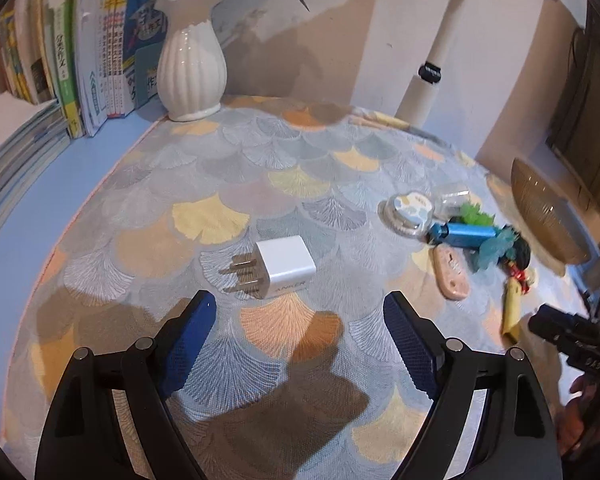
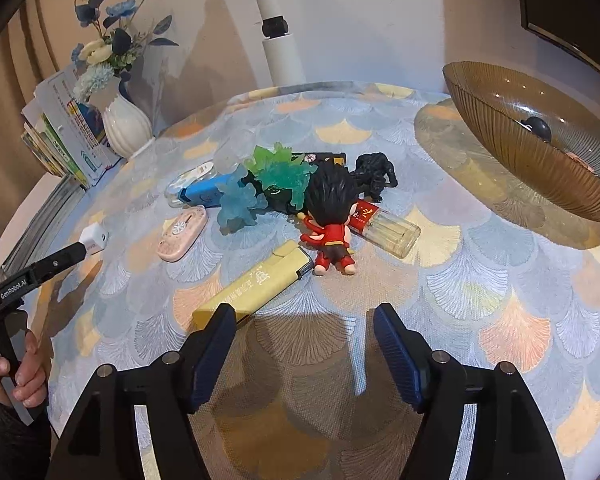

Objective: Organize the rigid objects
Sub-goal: 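Grasp the yellow lighter with the right tool while the left tool grasps the white charger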

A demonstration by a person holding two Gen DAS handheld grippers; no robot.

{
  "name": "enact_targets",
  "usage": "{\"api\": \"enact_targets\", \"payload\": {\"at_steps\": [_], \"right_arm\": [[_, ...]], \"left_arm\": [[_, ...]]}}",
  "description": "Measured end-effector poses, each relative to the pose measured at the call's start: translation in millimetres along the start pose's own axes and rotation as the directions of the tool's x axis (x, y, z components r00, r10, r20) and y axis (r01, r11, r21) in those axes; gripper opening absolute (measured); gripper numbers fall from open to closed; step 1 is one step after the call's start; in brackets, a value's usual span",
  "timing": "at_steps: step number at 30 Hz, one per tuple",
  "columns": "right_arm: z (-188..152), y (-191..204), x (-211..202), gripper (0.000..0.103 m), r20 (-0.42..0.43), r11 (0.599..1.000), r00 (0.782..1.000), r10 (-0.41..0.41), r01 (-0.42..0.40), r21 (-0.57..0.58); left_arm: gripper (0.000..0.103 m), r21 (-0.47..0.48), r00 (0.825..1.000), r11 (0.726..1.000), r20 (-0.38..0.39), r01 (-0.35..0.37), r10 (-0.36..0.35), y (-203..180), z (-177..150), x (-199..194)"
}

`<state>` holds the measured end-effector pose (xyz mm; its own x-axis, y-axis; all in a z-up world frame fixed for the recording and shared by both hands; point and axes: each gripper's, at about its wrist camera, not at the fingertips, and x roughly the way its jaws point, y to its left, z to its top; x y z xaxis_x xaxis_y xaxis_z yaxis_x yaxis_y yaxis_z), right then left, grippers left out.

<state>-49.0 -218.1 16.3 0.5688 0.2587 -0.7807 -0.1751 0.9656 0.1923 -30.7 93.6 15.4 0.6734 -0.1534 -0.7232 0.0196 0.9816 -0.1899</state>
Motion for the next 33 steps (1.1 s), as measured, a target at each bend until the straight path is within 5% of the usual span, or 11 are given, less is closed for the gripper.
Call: {"api": "enact_targets", "payload": {"at_steps": [10, 12, 14, 18, 21, 26, 33], "right_arm": [[-2, 8, -1, 0.071, -0.028, 1.000, 1.000, -0.015, 0.015, 0.019], [-3, 16, 2, 0.076, -0.063, 0.998, 0.998, 0.015, -0.012, 0.058], [-2, 27, 4, 0.078, -0.072, 0.995, 0.997, -0.039, 0.045, 0.085], [5, 51, 18, 0.079, -0.093, 0.983, 0.984, -0.149, 0.157, 0.091], [7, 60, 26, 0.071, -0.077, 0.970, 0.970, -0.230, 0.235, 0.063], [7, 53, 20, 0.038, -0.049, 0.974, 0.974, -0.221, 0.223, 0.048], [-5, 18, 1, 0.029, -0.034, 0.984, 0.989, -0.141, 0.143, 0.103]], "left_arm": [[0.085, 0.048, 0.998, 0.996, -0.001, -0.070, 0.070, 2, 22, -5], [0.089, 0.133, 0.993, 0.988, -0.074, -0.082, 0.092, -4, 32, 11], [0.089, 0.194, 0.988, 0.976, -0.091, -0.103, 0.123, -8, 34, 25], [0.088, 0.217, 0.985, 0.976, -0.157, -0.033, 0.068, -9, 29, 41], [0.087, 0.251, 0.989, 0.968, -0.148, 0.017, 0.021, -17, 21, 29], [0.086, 0.298, 0.962, 0.928, -0.218, 0.225, -0.163, -33, 3, 4], [0.085, 0.264, 0.986, 0.962, -0.162, 0.068, -0.025, -29, 12, 15]]}}
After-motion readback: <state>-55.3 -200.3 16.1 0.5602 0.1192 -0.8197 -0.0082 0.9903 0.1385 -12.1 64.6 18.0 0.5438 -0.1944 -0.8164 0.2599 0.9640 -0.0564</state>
